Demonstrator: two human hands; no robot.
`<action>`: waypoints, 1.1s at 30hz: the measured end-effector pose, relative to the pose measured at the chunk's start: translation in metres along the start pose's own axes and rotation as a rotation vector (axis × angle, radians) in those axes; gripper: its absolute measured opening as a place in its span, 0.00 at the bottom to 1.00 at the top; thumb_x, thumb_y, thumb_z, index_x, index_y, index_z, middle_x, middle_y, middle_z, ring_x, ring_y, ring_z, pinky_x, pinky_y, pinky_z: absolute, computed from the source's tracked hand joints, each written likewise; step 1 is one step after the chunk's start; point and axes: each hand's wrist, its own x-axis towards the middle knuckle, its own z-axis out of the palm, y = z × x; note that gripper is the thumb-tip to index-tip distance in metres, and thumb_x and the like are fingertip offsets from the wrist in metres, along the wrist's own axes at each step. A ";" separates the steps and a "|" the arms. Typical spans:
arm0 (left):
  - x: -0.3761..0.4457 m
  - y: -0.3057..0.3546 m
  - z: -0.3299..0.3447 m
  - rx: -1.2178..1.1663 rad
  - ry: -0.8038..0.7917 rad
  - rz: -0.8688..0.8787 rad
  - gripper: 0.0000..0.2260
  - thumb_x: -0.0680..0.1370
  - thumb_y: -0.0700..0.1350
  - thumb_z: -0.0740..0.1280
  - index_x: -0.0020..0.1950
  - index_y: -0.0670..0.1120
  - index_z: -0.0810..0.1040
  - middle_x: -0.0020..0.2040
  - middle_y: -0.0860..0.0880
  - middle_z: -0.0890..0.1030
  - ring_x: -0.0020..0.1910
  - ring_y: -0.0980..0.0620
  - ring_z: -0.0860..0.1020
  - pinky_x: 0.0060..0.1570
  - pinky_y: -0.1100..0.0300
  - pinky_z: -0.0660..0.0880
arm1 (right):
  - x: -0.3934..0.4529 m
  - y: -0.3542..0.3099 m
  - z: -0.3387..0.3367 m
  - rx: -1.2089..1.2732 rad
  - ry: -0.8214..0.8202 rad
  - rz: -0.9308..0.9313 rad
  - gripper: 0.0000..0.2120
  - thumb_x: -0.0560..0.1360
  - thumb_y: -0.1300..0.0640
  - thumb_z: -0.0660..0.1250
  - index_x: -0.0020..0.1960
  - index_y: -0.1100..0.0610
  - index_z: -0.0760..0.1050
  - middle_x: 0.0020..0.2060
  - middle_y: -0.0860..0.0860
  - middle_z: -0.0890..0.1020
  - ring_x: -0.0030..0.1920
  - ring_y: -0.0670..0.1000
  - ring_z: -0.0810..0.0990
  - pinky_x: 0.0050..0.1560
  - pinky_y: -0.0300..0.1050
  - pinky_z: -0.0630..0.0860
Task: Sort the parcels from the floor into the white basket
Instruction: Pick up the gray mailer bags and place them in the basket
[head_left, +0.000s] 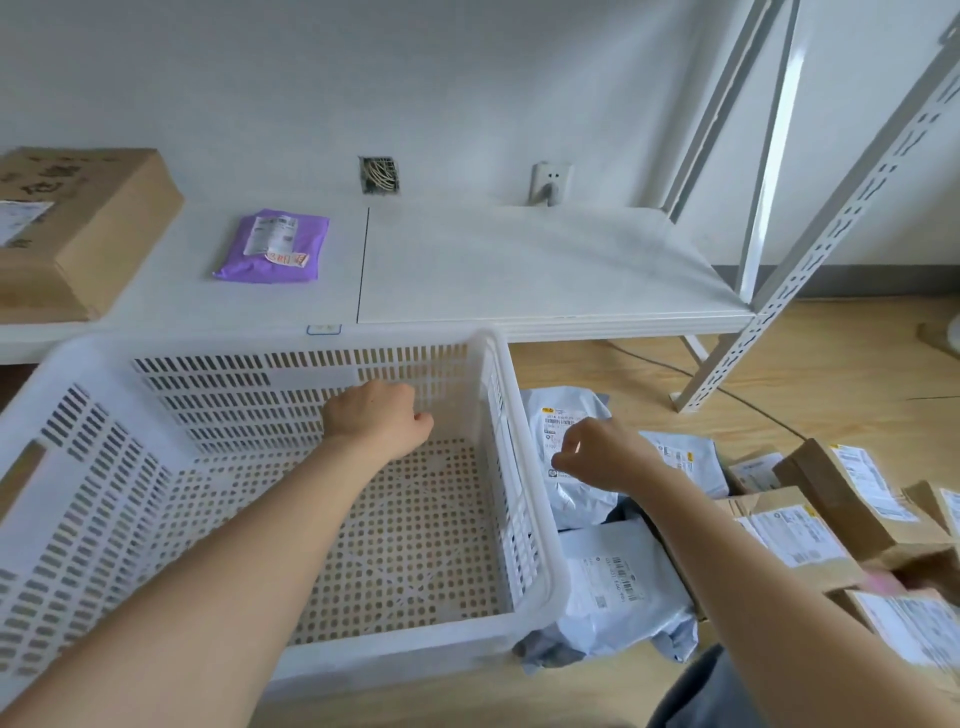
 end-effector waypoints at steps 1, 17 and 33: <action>-0.006 -0.001 -0.001 -0.006 0.001 -0.008 0.13 0.77 0.54 0.56 0.43 0.48 0.76 0.35 0.51 0.75 0.31 0.52 0.71 0.30 0.62 0.65 | -0.005 -0.001 -0.001 0.002 0.014 0.000 0.14 0.72 0.51 0.62 0.50 0.60 0.79 0.48 0.56 0.79 0.45 0.55 0.76 0.43 0.45 0.73; -0.062 0.057 0.019 -0.406 -0.045 -0.009 0.09 0.78 0.48 0.58 0.42 0.50 0.76 0.35 0.52 0.77 0.33 0.51 0.77 0.37 0.58 0.77 | -0.056 0.053 -0.017 0.164 0.183 0.010 0.12 0.74 0.63 0.61 0.55 0.56 0.77 0.52 0.55 0.80 0.47 0.53 0.77 0.44 0.43 0.73; 0.049 0.165 0.047 -0.710 -0.173 0.068 0.20 0.76 0.42 0.59 0.69 0.46 0.67 0.68 0.45 0.69 0.57 0.48 0.73 0.46 0.64 0.64 | 0.064 0.112 0.003 0.417 0.013 0.214 0.18 0.74 0.68 0.55 0.61 0.58 0.74 0.36 0.52 0.72 0.28 0.48 0.65 0.21 0.36 0.64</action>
